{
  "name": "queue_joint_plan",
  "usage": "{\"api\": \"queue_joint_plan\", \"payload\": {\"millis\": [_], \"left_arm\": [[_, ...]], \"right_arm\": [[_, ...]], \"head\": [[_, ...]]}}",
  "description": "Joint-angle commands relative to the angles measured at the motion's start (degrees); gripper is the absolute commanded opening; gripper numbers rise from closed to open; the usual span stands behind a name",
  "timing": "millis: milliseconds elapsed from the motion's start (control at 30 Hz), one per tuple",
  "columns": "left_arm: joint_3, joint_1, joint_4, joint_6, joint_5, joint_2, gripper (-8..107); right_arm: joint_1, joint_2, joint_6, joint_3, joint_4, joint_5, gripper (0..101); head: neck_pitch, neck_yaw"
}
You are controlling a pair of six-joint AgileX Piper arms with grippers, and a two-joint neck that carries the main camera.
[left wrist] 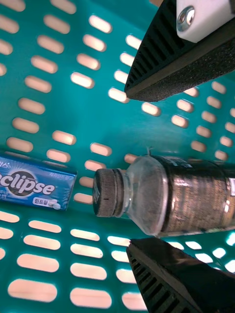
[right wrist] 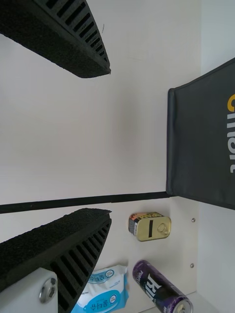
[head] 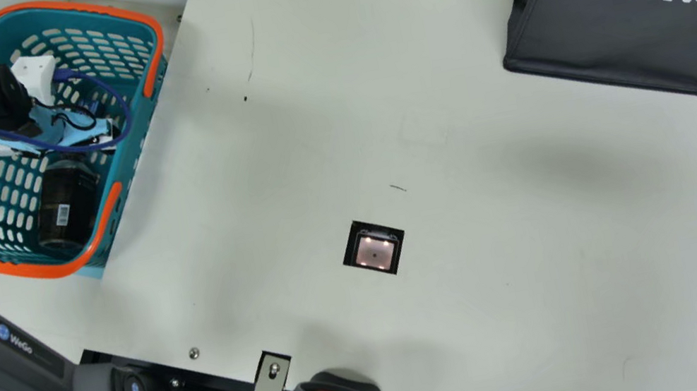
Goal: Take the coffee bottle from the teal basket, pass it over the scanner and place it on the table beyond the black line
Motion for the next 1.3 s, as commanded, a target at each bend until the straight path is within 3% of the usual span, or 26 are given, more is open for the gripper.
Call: {"api": "queue_joint_plan", "payload": {"millis": [0, 467, 1033, 1267], "left_arm": [[0.5, 0.0, 0.3, -0.6, -1.8, 0.3, 90], [2.6, 0.3, 2.2, -2.3, -8.4, 2.7, 90], [2.8, 0.5, -11.1, 11.6, -5.3, 2.6, 90], [4.4, 0.6, -12.0, 16.7, -6.6, 1.0, 90]], "right_arm": [[0.0, 0.0, 0.0, 0.0, 0.0, 0.0, 95], [0.0, 0.0, 0.0, 0.0, 0.0, 0.0, 95], [0.0, 0.0, 0.0, 0.0, 0.0, 0.0, 95], [0.0, 0.0, 0.0, 0.0, 0.0, 0.0, 95]], "head": [[-1.7, 0.2], [-1.7, 0.2], [-1.7, 0.2], [-1.7, 0.2]]}}
